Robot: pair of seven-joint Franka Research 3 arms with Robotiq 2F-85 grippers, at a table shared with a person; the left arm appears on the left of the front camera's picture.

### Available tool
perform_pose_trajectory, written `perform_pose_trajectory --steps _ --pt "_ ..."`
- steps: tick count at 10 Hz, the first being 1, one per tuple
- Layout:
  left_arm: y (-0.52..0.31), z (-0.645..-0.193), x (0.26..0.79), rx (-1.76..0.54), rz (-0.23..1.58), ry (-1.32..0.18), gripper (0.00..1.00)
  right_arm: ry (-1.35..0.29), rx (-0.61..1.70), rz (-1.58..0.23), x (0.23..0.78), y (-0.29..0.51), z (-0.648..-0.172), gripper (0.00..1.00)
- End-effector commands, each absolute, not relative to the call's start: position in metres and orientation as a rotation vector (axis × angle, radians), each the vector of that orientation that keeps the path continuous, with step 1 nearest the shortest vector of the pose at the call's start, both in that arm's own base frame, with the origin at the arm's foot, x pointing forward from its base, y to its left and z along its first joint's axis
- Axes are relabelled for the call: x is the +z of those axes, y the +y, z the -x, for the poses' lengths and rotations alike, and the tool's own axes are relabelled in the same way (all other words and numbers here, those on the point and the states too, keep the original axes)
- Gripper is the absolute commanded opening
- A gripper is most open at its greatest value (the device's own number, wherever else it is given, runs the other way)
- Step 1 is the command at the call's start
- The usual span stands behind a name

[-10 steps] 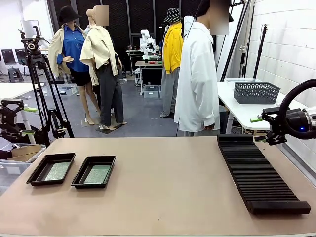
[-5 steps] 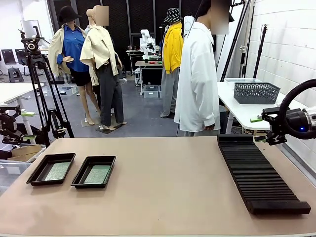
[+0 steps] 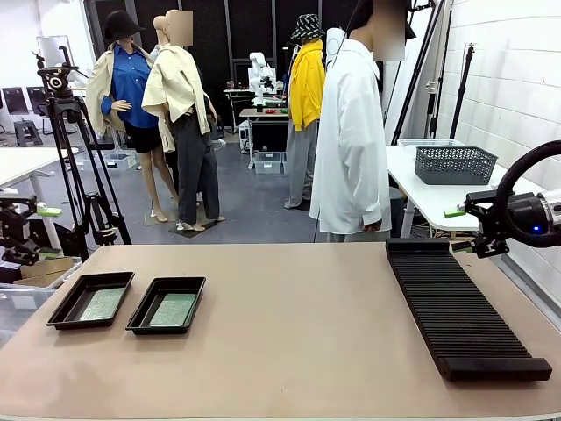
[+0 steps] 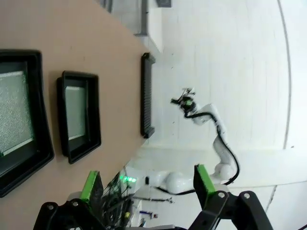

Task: Inspect and transfer BCBs to ESD trays.
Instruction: Pick up the ESD tray and place it on the left side of the table.

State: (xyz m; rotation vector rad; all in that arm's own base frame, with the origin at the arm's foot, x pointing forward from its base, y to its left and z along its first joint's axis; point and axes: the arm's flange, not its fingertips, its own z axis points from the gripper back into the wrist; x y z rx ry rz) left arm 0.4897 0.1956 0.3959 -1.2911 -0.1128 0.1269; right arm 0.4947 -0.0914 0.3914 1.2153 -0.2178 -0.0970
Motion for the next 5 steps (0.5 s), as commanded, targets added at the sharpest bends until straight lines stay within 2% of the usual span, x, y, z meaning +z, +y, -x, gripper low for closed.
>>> perform_pose_trajectory --steps 1,5 --pt "0.2014 -0.4886 0.399 0.166 1.338 -0.158 1.0 -0.218 -0.097 -1.214 0.3914 -0.0903 -0.4952 1.0" --pt "0.2014 -0.4886 0.399 0.166 1.338 -0.158 1.0 -0.218 -0.097 -1.214 0.3914 -0.0903 -0.4952 1.0"
